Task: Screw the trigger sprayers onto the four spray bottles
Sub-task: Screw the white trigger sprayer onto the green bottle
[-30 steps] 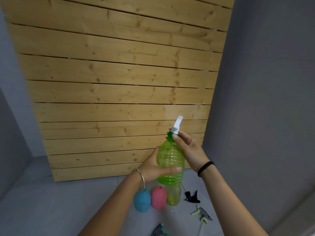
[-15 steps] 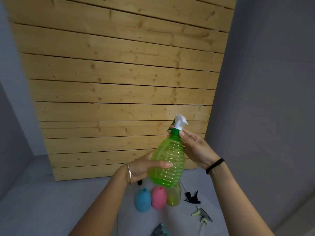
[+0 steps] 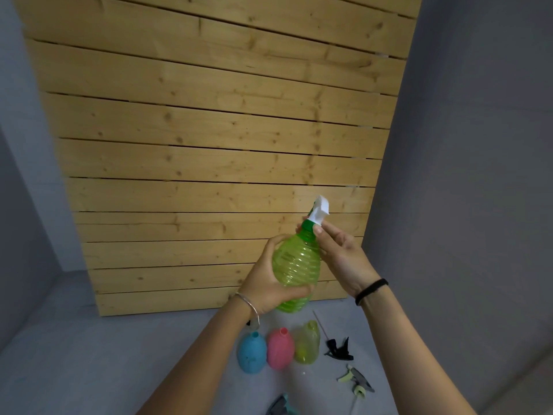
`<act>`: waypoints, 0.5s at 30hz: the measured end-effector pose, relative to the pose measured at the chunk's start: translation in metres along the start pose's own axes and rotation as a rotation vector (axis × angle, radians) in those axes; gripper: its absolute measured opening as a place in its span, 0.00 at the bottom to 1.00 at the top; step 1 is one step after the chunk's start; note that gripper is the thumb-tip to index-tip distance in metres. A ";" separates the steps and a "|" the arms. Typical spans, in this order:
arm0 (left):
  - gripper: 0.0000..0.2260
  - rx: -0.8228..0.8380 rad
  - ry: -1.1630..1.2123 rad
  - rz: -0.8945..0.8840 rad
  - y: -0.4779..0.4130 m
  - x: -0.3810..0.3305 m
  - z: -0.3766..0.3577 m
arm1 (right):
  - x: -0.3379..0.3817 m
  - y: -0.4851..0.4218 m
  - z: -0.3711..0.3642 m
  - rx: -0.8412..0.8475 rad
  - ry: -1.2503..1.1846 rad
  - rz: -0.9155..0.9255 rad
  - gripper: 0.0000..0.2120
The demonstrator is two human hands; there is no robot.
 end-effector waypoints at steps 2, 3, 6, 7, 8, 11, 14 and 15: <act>0.46 -0.046 -0.096 -0.048 0.001 -0.008 0.001 | 0.003 0.000 0.001 -0.031 0.031 0.021 0.11; 0.50 -0.076 -0.202 -0.067 0.002 -0.013 0.003 | 0.005 0.000 0.002 -0.048 0.057 0.037 0.11; 0.53 -0.163 -0.506 -0.126 0.005 -0.029 0.008 | 0.014 0.001 0.004 -0.086 0.126 0.085 0.12; 0.53 -0.168 -0.526 -0.141 0.006 -0.032 0.007 | 0.015 0.001 0.004 -0.096 0.129 0.094 0.12; 0.52 -0.167 -0.522 -0.152 0.007 -0.033 0.005 | 0.015 0.002 0.005 -0.106 0.118 0.096 0.13; 0.50 -0.153 -0.482 -0.172 0.006 -0.033 0.002 | 0.012 0.002 0.005 -0.102 0.077 0.064 0.13; 0.48 -0.128 -0.470 -0.168 0.005 -0.031 0.000 | 0.010 0.001 0.005 -0.084 0.087 0.050 0.13; 0.47 -0.123 -0.465 -0.168 0.005 -0.031 -0.001 | 0.011 0.001 0.005 -0.083 0.085 0.050 0.13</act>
Point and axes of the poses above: each hand's wrist, its own y-axis away from the middle knuckle, its own z-axis out of the back of the hand, x = y × z, the point moved 10 cm from there along -y, towards the middle knuckle, and after that the axes turned 1 degree about y, right-handed, at the moved point
